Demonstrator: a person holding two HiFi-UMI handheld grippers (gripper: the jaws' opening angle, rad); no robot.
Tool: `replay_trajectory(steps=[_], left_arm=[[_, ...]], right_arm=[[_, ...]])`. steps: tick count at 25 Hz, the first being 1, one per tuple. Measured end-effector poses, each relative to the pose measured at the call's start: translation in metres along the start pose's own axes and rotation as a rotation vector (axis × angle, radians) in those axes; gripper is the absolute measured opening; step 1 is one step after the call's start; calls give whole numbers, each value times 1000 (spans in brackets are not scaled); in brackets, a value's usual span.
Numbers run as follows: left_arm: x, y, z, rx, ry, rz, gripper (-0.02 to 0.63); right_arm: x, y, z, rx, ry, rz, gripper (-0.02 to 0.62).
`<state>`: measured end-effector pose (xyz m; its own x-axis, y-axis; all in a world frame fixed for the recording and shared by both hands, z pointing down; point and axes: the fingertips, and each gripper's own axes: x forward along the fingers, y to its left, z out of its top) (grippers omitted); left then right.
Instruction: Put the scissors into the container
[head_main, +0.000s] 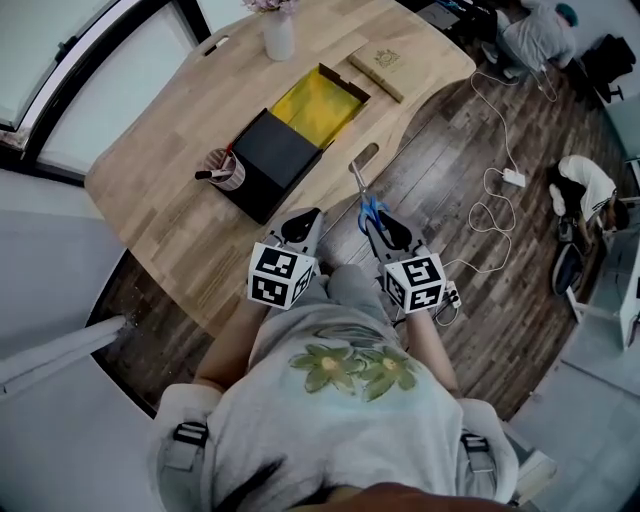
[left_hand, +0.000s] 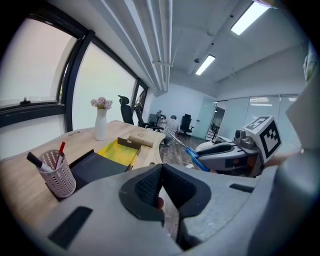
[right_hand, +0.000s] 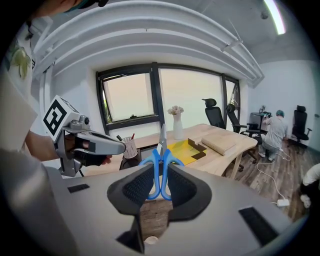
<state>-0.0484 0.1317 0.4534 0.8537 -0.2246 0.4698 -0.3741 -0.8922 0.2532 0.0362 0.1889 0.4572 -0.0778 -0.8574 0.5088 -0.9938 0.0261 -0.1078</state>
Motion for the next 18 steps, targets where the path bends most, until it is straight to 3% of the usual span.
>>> replay_trajectory(steps=[8, 18], left_arm=[[18, 15, 4, -29, 9, -3, 6], [53, 49, 51, -41, -18, 66, 6]], right_arm=[[20, -21, 9, -9, 19, 3, 87], [66, -71, 54, -82, 14, 53, 87]])
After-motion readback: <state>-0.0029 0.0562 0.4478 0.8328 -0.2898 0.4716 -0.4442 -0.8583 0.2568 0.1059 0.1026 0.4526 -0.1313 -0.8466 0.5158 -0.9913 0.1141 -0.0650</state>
